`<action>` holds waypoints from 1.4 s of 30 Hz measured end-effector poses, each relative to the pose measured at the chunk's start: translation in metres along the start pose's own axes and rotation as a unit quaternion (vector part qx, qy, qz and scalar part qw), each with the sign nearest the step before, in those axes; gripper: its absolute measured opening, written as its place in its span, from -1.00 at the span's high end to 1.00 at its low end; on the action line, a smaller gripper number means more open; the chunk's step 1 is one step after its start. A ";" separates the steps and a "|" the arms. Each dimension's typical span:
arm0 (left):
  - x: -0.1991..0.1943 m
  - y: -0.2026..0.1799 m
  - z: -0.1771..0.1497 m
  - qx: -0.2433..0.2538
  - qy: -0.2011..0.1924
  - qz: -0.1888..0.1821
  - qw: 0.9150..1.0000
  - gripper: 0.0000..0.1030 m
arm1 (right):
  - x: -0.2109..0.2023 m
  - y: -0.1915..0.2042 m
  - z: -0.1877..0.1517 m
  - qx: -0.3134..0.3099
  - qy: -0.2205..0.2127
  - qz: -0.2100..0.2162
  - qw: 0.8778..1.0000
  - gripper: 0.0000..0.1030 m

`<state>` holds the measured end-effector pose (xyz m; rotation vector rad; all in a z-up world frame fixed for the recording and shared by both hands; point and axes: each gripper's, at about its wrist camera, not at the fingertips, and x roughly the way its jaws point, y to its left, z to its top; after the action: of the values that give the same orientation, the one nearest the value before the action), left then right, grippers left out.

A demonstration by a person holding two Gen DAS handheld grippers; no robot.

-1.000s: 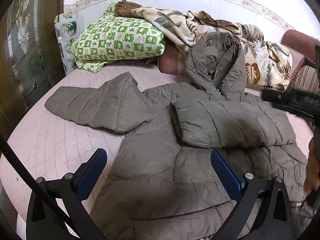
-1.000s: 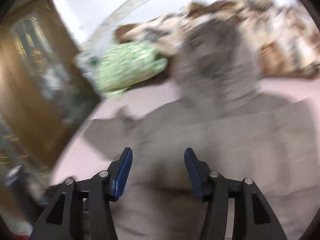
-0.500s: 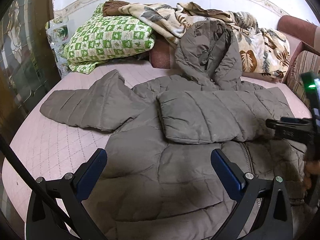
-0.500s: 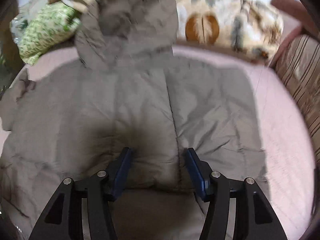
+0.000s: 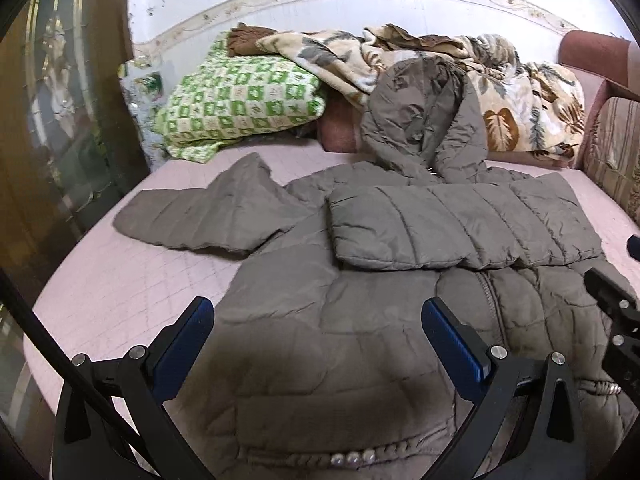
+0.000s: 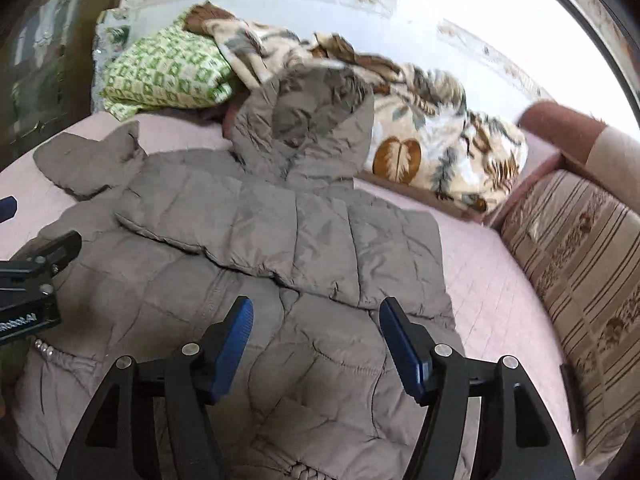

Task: Fold large clothes
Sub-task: 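Move the left tool toward the other jacket sleeve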

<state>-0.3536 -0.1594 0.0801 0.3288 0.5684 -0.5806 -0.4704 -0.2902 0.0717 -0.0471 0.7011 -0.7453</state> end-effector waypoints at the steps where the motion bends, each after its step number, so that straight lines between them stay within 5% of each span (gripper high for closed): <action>1: -0.002 0.001 -0.003 -0.001 -0.001 0.010 1.000 -1.00 | -0.004 0.003 -0.001 -0.003 -0.004 0.002 1.000 -0.36; 10: -0.015 -0.001 -0.021 -0.005 0.010 0.047 0.999 -1.00 | -0.028 0.009 -0.007 -0.018 -0.039 0.018 0.999 -0.36; 42: -0.065 -0.017 -0.025 0.035 -0.017 0.084 0.996 -1.00 | -0.049 0.004 -0.007 -0.020 -0.077 0.045 0.996 -0.36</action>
<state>-0.4192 -0.1345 0.0963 0.4285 0.4822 -0.4434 -0.4974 -0.2545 0.0926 -0.1071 0.5671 -0.6339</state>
